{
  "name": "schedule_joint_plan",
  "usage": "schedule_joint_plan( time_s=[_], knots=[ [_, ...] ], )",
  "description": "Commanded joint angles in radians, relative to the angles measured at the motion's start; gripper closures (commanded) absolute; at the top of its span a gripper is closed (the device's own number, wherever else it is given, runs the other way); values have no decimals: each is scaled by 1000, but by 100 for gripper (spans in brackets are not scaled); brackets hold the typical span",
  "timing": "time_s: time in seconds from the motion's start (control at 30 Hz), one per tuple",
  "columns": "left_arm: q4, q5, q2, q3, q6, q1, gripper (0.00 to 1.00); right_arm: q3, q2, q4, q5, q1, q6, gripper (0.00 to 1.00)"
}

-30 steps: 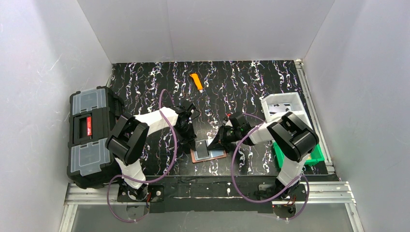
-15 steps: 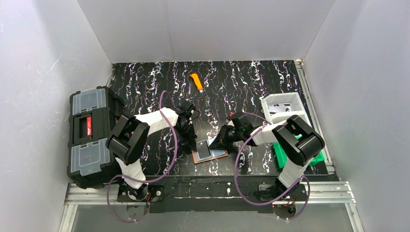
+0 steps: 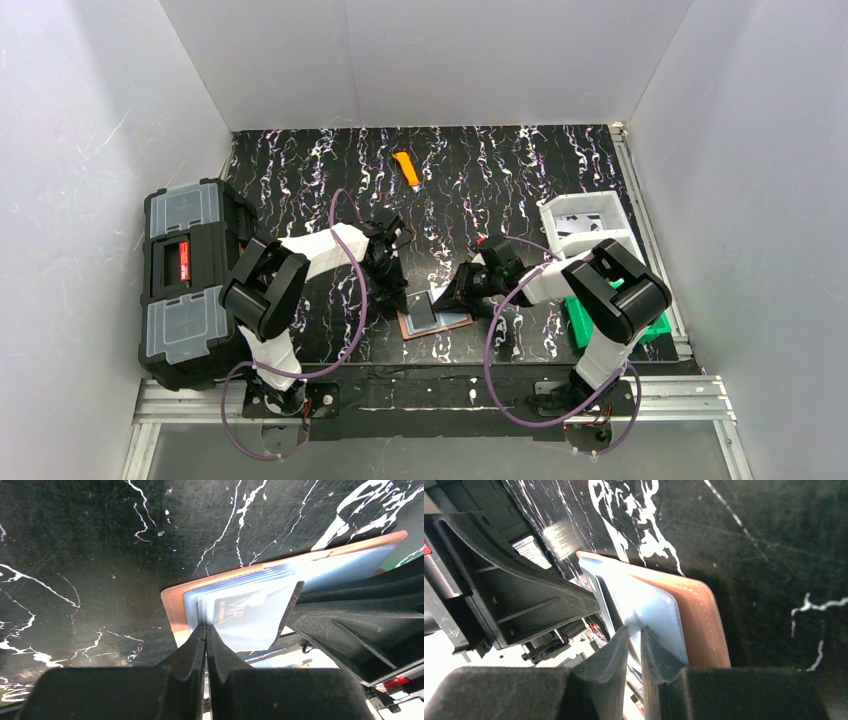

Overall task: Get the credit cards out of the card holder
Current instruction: Remove the credit card from the card holder.

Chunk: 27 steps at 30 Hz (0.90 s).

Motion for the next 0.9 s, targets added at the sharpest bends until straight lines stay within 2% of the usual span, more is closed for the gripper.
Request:
schedule_joint_plan(
  time_s=[0.0, 0.17, 0.5, 0.87],
  knots=[
    [4, -188, 93, -82, 16, -19, 100, -24, -64, -8, 46, 6, 25, 75],
    [7, -188, 92, -85, 17, -18, 100, -31, -117, -18, 73, 6, 16, 67],
    [11, -184, 92, -84, 20, -19, 100, -10, -46, 51, 4, 17, 18, 67],
    [10, -186, 92, -83, 20, -18, 100, 13, -10, 75, -23, 36, 15, 86]
  ],
)
